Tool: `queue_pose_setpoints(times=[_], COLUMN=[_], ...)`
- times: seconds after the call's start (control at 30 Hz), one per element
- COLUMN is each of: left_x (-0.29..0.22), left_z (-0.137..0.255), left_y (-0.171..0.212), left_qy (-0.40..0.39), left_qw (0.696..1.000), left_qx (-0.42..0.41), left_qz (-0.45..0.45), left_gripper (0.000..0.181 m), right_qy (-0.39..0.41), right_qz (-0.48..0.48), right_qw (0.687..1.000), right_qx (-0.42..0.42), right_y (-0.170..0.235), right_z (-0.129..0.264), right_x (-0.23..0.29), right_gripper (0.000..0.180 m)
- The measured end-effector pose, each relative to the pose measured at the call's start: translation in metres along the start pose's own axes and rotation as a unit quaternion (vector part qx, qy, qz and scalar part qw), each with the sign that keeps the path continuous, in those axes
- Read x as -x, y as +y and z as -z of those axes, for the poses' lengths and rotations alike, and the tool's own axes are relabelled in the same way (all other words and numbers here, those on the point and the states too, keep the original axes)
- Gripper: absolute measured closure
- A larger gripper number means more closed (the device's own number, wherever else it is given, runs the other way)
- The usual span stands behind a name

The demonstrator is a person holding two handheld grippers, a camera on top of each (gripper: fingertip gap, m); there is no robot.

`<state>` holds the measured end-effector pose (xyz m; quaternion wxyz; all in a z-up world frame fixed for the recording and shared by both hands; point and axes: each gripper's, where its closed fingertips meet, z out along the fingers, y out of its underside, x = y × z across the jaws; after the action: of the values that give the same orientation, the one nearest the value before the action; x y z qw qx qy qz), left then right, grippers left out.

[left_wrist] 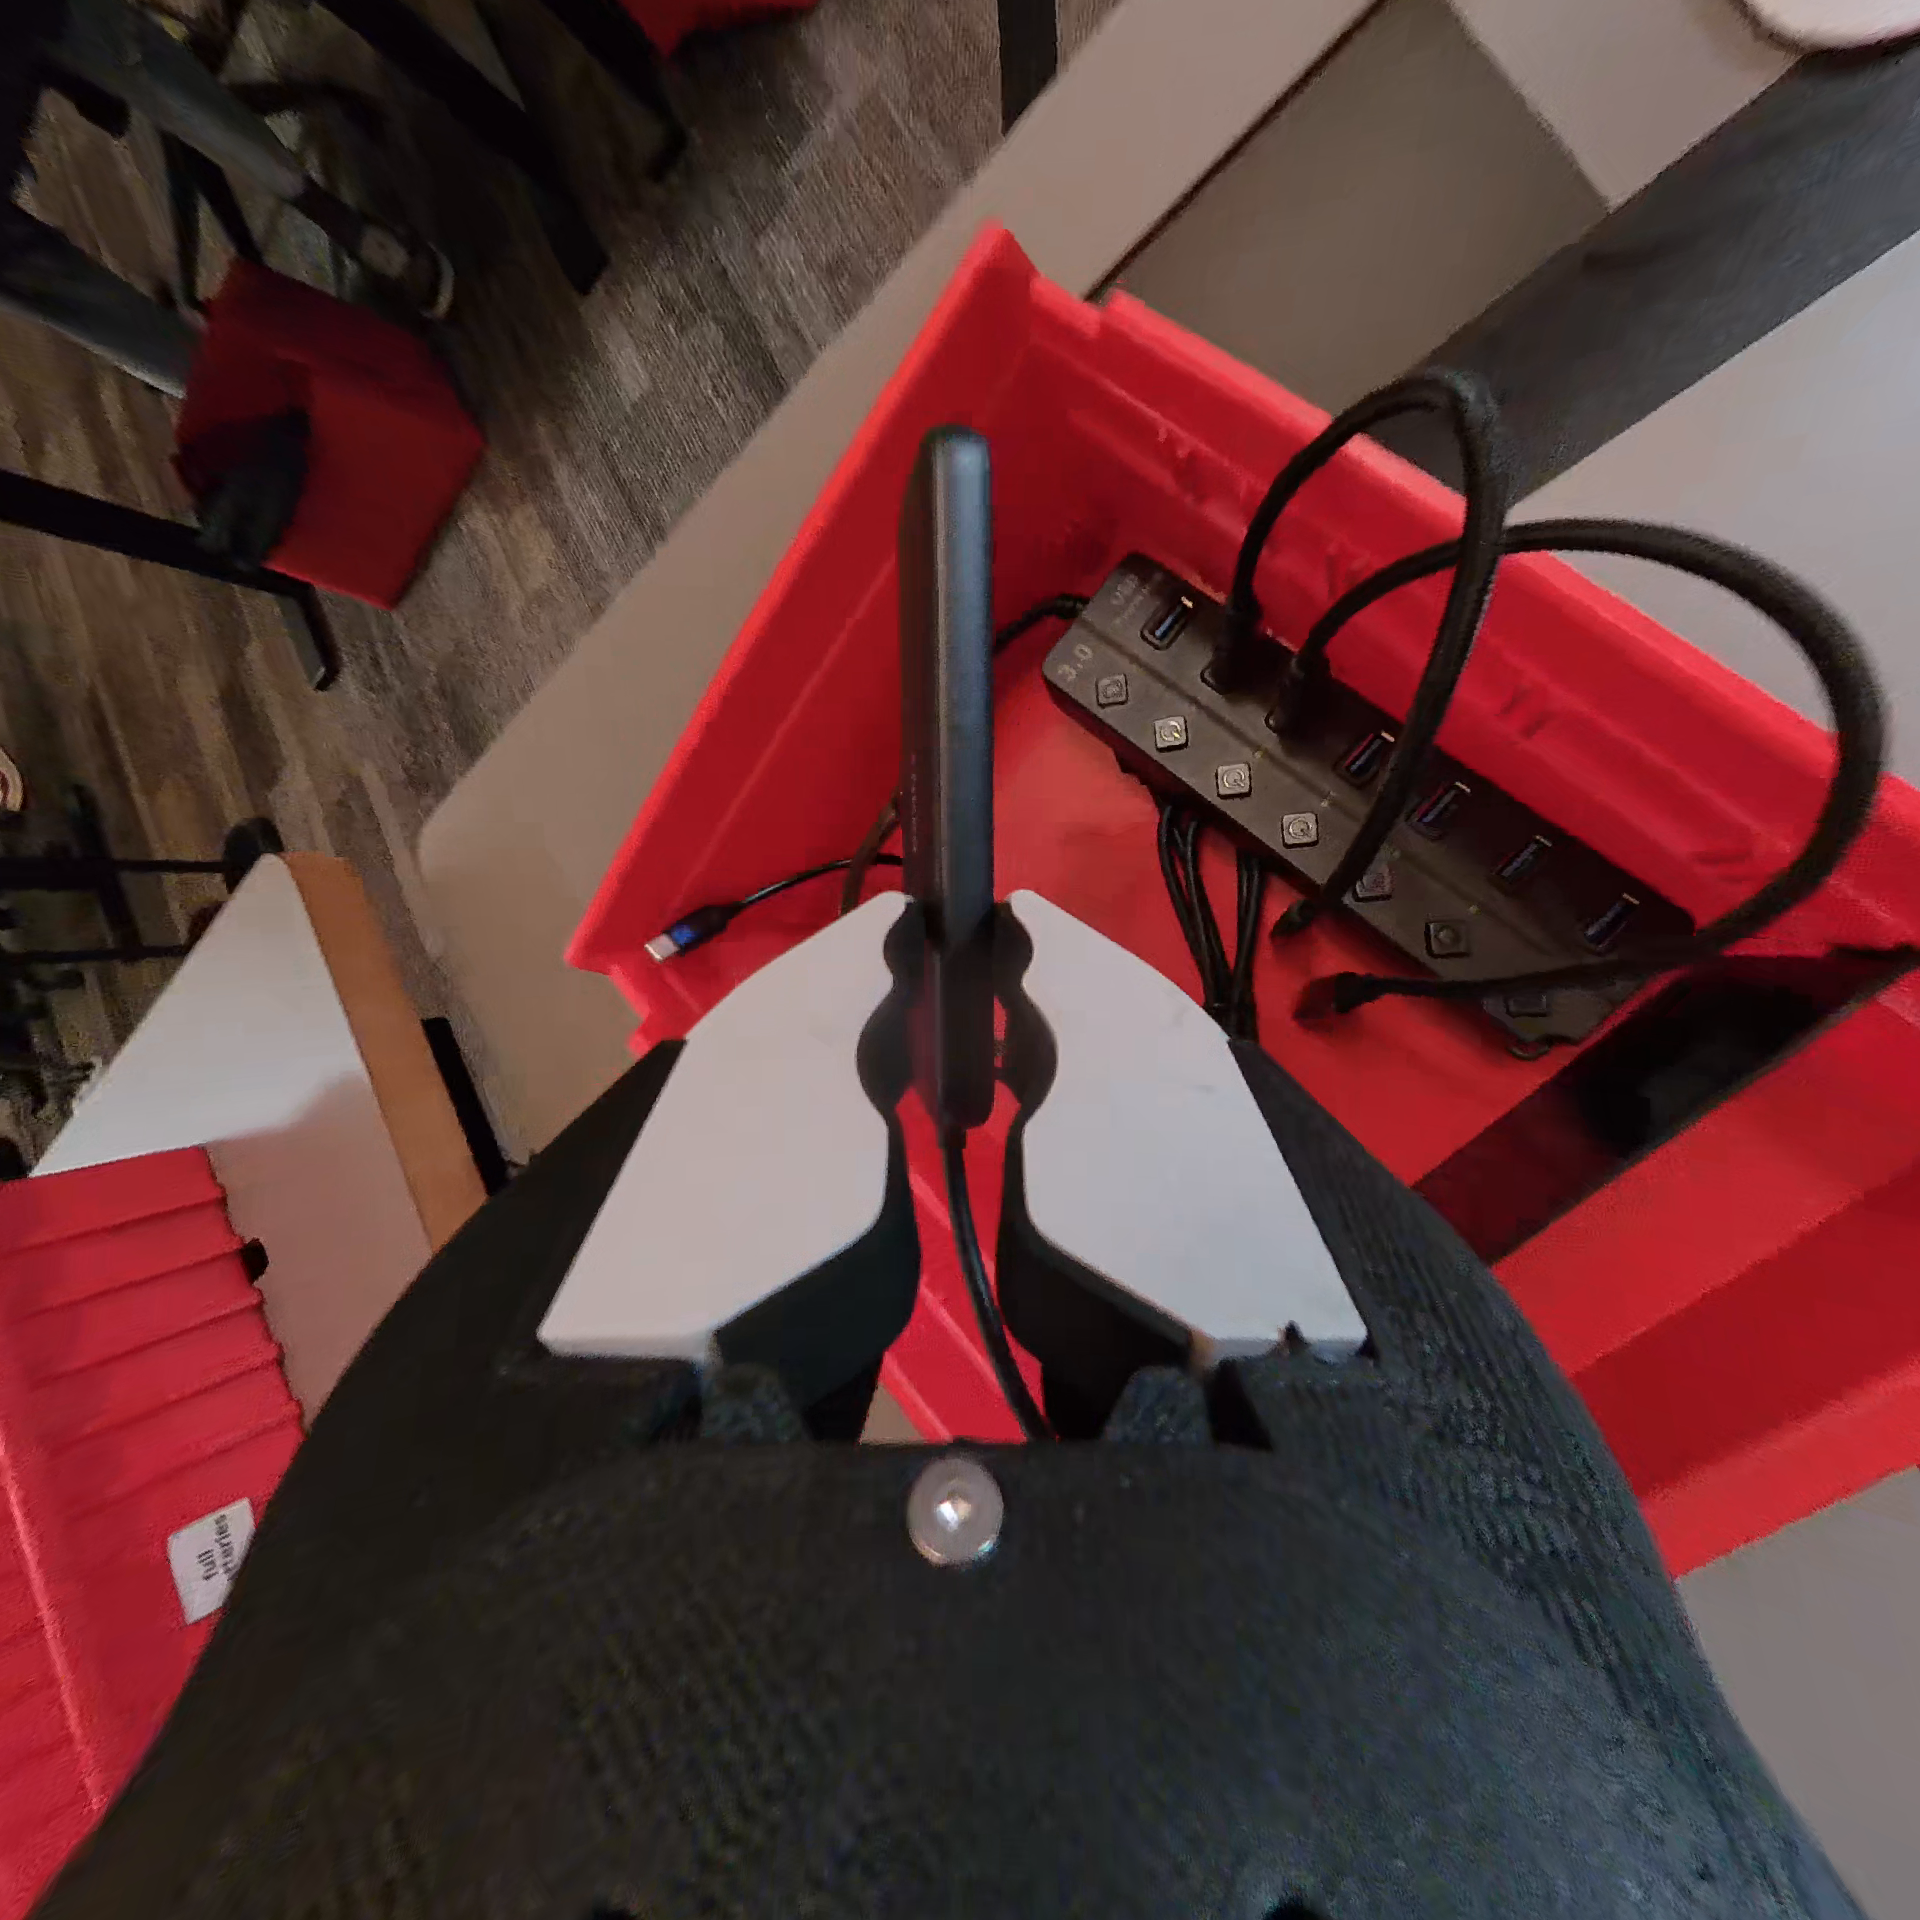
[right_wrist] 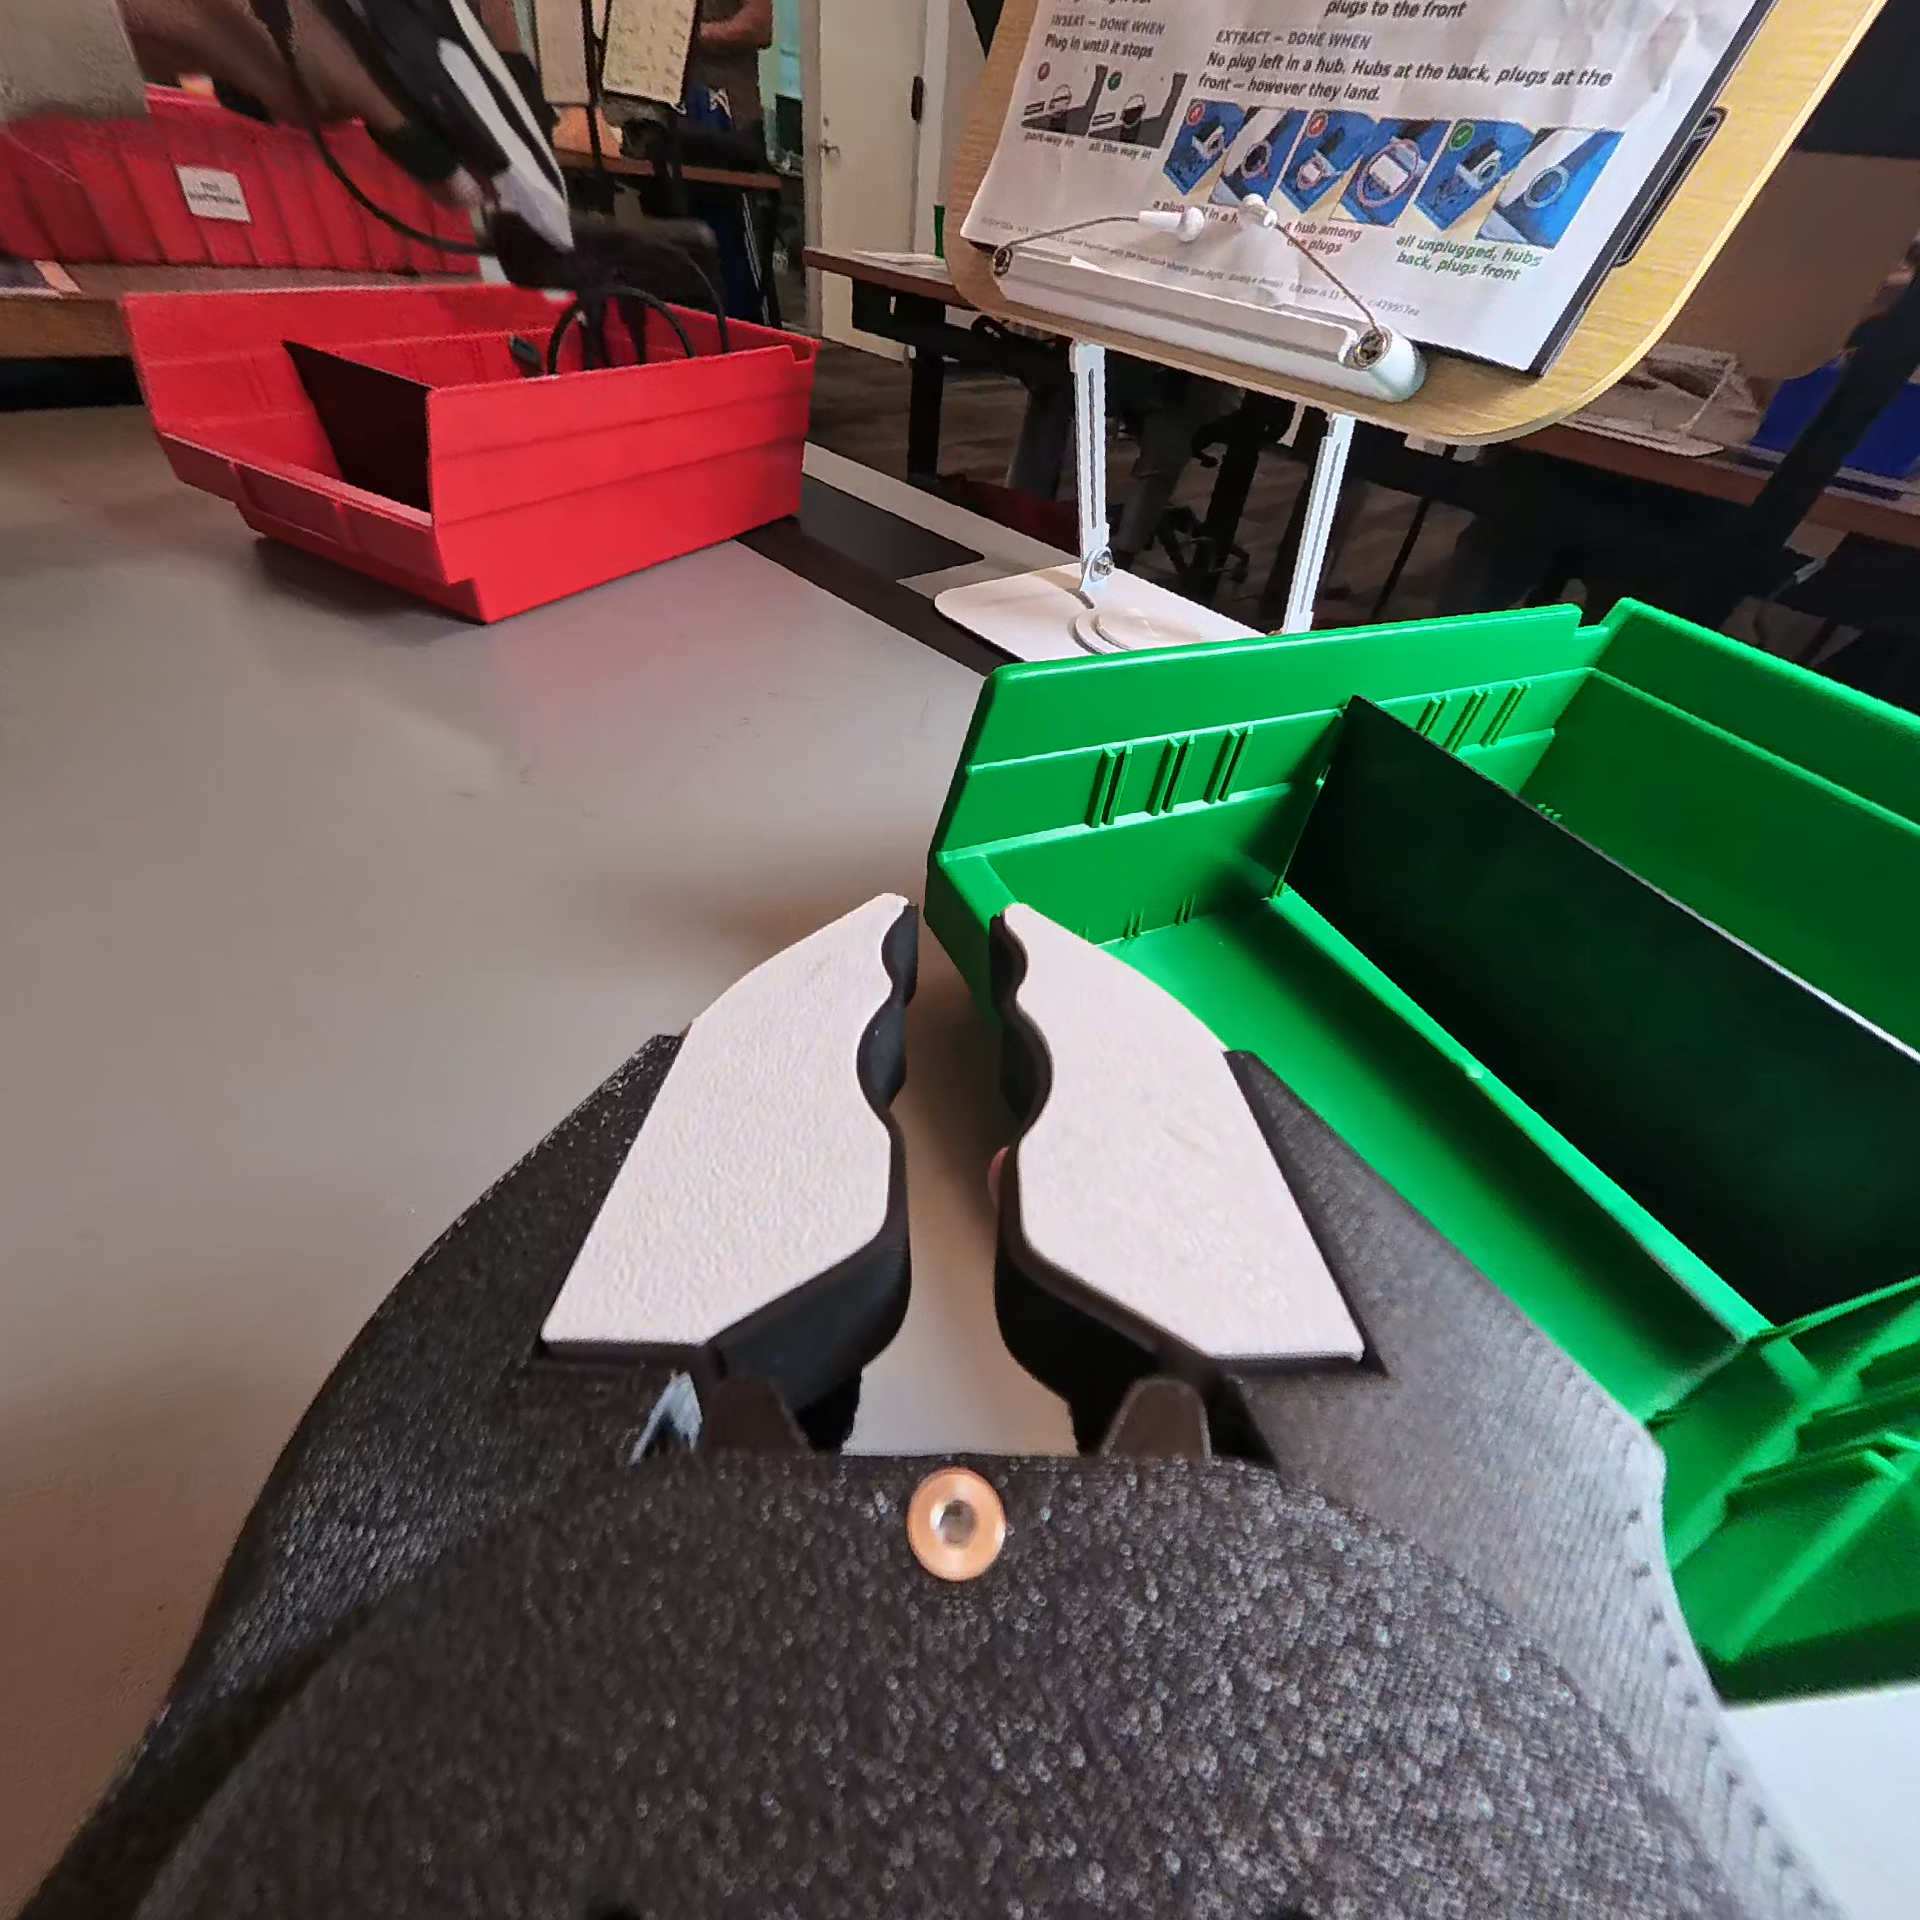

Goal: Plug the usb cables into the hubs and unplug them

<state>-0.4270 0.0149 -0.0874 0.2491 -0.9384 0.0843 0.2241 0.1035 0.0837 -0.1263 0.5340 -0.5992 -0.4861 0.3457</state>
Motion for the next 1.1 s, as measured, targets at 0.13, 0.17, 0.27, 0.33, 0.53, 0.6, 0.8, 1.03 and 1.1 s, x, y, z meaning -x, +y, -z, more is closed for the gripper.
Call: queue_pose_setpoints(times=[0.13,0.17,0.27,0.33,0.53,0.6,0.8,1.03,1.1], left_x=[0.015,0.017,0.018,0.005,-0.116,-0.167,-0.295,-0.354,-0.359], left_z=[0.048,0.063,0.114,0.152,0.254,0.275,0.292,0.244,0.232], left_y=[-0.02,-0.025,-0.043,-0.056,-0.078,-0.075,-0.054,-0.035,-0.029], left_qy=[0.0,0.0,0.008,0.031,0.236,0.311,0.51,0.59,0.592], left_qw=[0.998,0.996,0.986,0.973,0.882,0.836,0.694,0.651,0.658], left_qx=[-0.069,-0.091,-0.168,-0.23,-0.405,-0.448,-0.507,-0.477,-0.466], left_qz=[0.002,0.004,0.003,-0.005,-0.055,-0.066,-0.038,-0.015,-0.022], left_gripper=[0.168,0.168,0.168,0.168,0.169,0.169,0.169,0.169,0.169], right_qy=[-0.005,-0.007,-0.016,-0.025,-0.118,-0.146,-0.221,-0.313,-0.335], right_qz=[-0.004,-0.004,-0.005,0.0,0.037,0.068,0.096,0.111,0.085], right_qw=[1.0,1.0,1.0,1.0,0.991,0.984,0.959,0.943,0.939], right_qx=[0.0,0.0,-0.006,-0.018,-0.051,-0.079,-0.147,-0.033,-0.004], right_y=[0.001,0.001,-0.002,-0.009,-0.064,-0.093,-0.151,-0.094,-0.081], right_z=[-0.001,-0.001,-0.003,-0.003,-0.011,-0.01,-0.007,-0.029,-0.033], right_x=[0.002,0.003,0.008,0.013,0.055,0.075,0.125,0.177,0.179], right_gripper=[0.167,0.167,0.167,0.166,0.154,0.148,0.126,0.169,0.17])
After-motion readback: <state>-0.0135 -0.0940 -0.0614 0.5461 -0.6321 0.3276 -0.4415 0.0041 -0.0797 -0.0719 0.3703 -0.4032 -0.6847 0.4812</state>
